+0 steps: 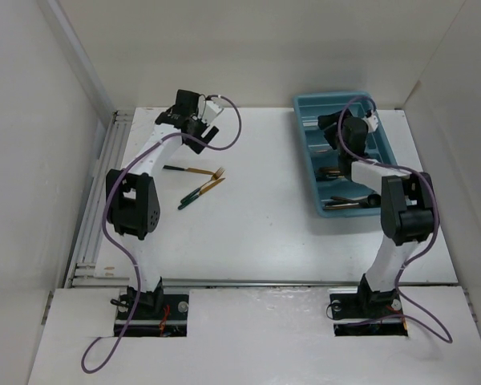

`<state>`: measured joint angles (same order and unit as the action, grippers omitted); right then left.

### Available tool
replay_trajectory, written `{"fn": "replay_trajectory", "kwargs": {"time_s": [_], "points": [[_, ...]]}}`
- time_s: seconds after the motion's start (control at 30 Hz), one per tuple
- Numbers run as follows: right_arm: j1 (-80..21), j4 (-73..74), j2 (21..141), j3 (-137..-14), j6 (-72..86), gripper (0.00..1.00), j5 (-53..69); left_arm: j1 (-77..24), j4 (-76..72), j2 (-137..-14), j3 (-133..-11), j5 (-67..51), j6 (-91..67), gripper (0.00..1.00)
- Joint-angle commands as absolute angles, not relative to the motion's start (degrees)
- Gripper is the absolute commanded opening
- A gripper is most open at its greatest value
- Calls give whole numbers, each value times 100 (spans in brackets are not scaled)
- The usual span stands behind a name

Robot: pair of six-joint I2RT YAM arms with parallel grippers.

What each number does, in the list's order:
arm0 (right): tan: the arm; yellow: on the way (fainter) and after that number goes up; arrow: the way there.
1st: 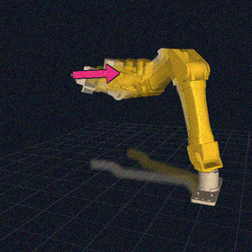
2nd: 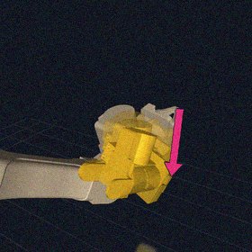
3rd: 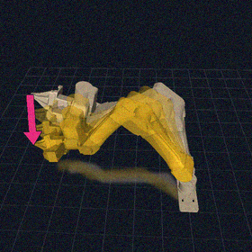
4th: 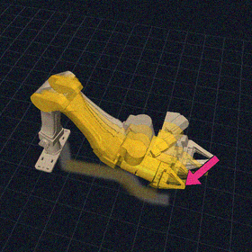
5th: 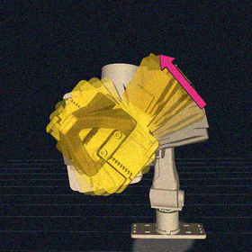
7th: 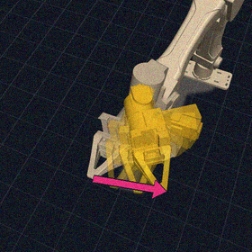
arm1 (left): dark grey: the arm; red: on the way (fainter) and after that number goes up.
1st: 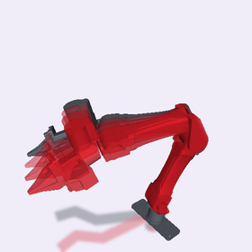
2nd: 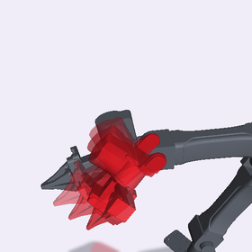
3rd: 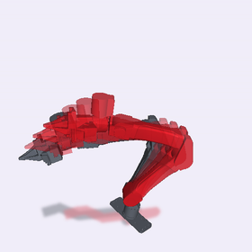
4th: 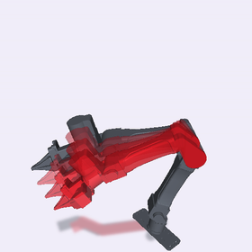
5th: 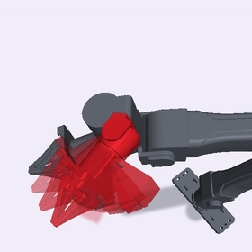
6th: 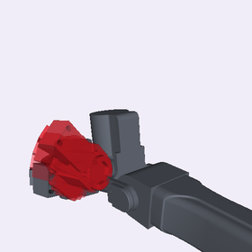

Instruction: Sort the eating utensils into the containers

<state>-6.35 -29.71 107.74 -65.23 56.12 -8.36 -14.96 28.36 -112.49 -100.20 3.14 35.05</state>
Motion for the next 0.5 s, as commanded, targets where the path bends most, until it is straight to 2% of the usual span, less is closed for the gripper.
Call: {"fn": "replay_trajectory", "kwargs": {"time_s": [0.0, 0.07, 0.13, 0.23, 0.47], "points": [[-545, -2953, 10161, -6539, 4836, 70, -871, -1538, 2961, -11170, -10134, 18, 3366, 79], [-545, -2840, 10046, -6766, 3390, 72, -225, -1538, 3032, -11171, -10134, 18, 3471, 77], [-545, -1386, 10168, -7626, 2091, 75, 183, -1486, 3032, -11171, -9820, 18, 3699, 77], [-650, 74, 10143, -8042, 1338, 78, 316, -1415, 2700, -11171, -9275, 447, 4191, 75], [-1335, 1314, 9475, -7295, 651, 78, -404, -1178, 2848, -11285, -9404, 466, 4149, 72]]}}
